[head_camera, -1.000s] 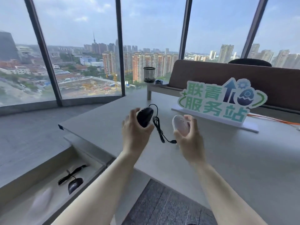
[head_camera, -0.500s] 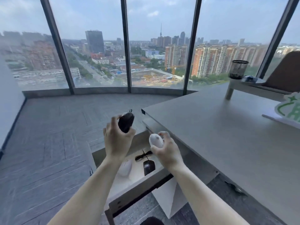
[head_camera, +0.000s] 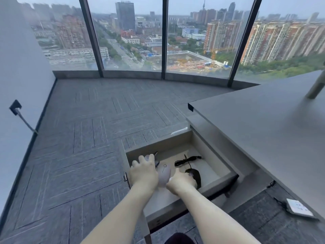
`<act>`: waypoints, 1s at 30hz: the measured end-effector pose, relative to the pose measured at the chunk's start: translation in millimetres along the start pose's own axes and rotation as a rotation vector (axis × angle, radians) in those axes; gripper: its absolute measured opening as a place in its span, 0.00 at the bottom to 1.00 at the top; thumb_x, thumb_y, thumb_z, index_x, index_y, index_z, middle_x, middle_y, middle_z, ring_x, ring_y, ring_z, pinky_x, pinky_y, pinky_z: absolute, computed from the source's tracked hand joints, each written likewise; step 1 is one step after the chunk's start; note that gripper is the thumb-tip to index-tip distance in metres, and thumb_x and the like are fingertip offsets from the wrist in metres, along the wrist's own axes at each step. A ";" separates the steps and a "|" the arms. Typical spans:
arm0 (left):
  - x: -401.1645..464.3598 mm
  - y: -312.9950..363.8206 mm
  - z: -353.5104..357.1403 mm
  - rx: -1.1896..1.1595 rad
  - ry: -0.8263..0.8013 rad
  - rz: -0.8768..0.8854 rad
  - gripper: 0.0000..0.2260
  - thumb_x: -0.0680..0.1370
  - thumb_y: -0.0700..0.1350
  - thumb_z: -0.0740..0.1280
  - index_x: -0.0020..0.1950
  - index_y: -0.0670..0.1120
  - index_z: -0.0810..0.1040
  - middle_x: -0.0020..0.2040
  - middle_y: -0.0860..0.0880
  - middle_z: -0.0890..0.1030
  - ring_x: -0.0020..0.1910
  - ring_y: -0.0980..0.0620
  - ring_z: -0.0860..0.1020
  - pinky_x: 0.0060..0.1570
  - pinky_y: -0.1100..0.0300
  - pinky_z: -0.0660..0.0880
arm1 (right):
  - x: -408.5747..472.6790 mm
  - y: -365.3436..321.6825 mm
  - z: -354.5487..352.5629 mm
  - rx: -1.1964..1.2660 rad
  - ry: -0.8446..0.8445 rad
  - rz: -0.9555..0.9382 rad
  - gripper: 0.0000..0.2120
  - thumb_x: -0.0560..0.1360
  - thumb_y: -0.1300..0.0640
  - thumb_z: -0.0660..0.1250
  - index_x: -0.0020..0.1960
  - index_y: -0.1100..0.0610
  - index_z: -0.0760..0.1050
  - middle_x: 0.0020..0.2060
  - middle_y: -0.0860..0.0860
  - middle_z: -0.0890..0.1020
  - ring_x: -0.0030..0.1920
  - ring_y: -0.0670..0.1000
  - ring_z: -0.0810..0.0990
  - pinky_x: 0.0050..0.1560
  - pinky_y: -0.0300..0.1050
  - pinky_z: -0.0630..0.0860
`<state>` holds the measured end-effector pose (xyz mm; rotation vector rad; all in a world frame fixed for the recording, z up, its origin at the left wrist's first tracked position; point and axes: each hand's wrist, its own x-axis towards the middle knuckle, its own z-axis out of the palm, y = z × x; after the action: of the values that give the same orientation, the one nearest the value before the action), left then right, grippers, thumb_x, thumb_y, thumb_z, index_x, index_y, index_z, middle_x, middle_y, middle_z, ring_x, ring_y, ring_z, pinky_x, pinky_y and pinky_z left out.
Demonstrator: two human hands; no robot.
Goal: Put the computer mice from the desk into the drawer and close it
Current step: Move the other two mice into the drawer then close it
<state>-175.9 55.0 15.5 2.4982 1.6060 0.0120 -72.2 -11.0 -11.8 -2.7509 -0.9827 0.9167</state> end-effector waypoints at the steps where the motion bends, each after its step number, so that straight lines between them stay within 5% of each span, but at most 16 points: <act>1: 2.8 4.9 5.4 0.052 -0.053 0.003 0.23 0.76 0.48 0.62 0.70 0.49 0.65 0.64 0.42 0.71 0.61 0.39 0.72 0.57 0.51 0.70 | 3.0 -0.9 2.9 -0.025 -0.023 0.011 0.34 0.71 0.51 0.61 0.75 0.53 0.56 0.67 0.60 0.73 0.68 0.62 0.70 0.58 0.54 0.73; 6: 17.4 12.4 35.0 0.056 -0.275 -0.090 0.27 0.75 0.47 0.65 0.73 0.44 0.62 0.68 0.40 0.67 0.65 0.38 0.71 0.56 0.50 0.74 | 17.1 1.9 17.1 -0.149 -0.061 -0.007 0.30 0.72 0.57 0.60 0.73 0.56 0.61 0.67 0.58 0.72 0.65 0.63 0.74 0.48 0.53 0.73; 17: 4.3 8.5 46.7 -0.014 -0.365 -0.127 0.35 0.76 0.56 0.65 0.74 0.37 0.58 0.71 0.37 0.65 0.66 0.38 0.74 0.57 0.48 0.76 | -13.8 23.1 -14.3 0.071 0.176 -0.216 0.18 0.77 0.56 0.56 0.66 0.58 0.71 0.63 0.58 0.76 0.60 0.61 0.77 0.53 0.51 0.76; 23: -19.0 12.4 -7.1 -0.145 -0.074 0.019 0.17 0.78 0.46 0.56 0.65 0.42 0.71 0.63 0.41 0.73 0.62 0.38 0.75 0.57 0.49 0.72 | -59.6 33.4 -20.1 0.232 0.267 -0.415 0.13 0.77 0.56 0.57 0.55 0.58 0.78 0.54 0.55 0.81 0.54 0.56 0.79 0.52 0.51 0.77; 27: -41.4 -17.2 -30.3 -0.429 0.185 0.006 0.19 0.77 0.42 0.57 0.68 0.46 0.73 0.65 0.44 0.76 0.63 0.42 0.75 0.58 0.50 0.72 | -99.5 31.3 -1.1 0.262 0.252 -0.507 0.12 0.77 0.49 0.61 0.36 0.53 0.71 0.38 0.51 0.79 0.43 0.54 0.76 0.40 0.49 0.75; 30: -62.7 -47.2 -28.8 -0.652 0.255 -0.147 0.20 0.78 0.41 0.56 0.70 0.43 0.71 0.67 0.42 0.75 0.63 0.42 0.75 0.59 0.49 0.73 | -130.8 29.3 18.5 0.271 0.201 -0.531 0.17 0.75 0.39 0.61 0.38 0.52 0.71 0.36 0.48 0.78 0.41 0.52 0.76 0.37 0.47 0.72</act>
<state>-247.7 21.4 42.2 1.9252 1.5393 0.7355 -147.0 -114.8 32.3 -2.1433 -1.3366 0.6161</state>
